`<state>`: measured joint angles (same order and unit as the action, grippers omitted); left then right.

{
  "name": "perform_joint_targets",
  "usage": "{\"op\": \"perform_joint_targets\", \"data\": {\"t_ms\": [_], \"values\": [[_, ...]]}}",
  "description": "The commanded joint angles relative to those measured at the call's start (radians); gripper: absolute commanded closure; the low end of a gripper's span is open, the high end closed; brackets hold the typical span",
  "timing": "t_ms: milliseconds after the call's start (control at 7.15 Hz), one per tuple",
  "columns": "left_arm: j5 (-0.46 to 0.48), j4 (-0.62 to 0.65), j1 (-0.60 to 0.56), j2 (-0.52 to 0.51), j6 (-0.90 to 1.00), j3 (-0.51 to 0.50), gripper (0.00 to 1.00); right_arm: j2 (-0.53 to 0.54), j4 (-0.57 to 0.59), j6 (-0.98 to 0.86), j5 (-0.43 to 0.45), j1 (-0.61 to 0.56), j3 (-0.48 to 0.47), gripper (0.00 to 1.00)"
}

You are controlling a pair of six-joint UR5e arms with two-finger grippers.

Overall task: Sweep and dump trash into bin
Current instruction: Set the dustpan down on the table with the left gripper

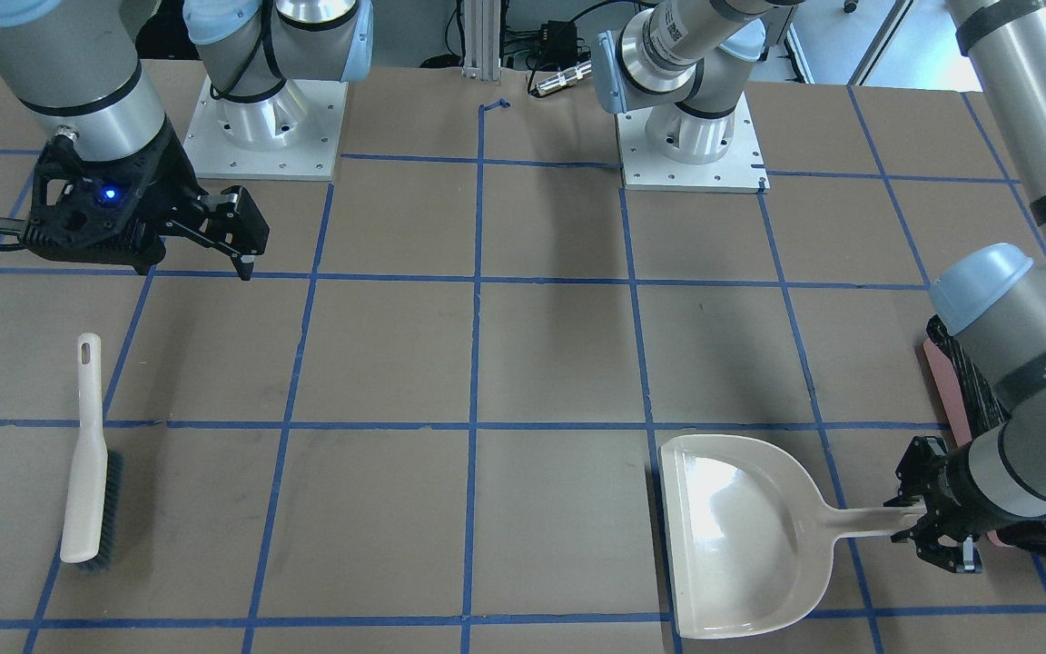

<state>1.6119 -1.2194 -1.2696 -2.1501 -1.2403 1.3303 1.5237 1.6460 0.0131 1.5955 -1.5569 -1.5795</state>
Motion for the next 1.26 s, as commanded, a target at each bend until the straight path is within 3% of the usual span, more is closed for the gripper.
{"op": "perform_joint_targets", "data": {"t_ms": [0,979,1119], "values": [[0.009,0.004,-0.01,0.013,-0.016,0.024,1.0,0.003,0.0,0.001,-0.005,0.0,-0.001,0.0],[0.037,0.165,-0.022,0.058,-0.004,0.194,1.0,0.003,-0.003,0.001,0.0,0.0,-0.001,0.0],[0.039,0.167,-0.021,0.061,-0.004,0.194,0.9,0.0,-0.003,0.001,0.006,0.0,0.001,0.0]]}}
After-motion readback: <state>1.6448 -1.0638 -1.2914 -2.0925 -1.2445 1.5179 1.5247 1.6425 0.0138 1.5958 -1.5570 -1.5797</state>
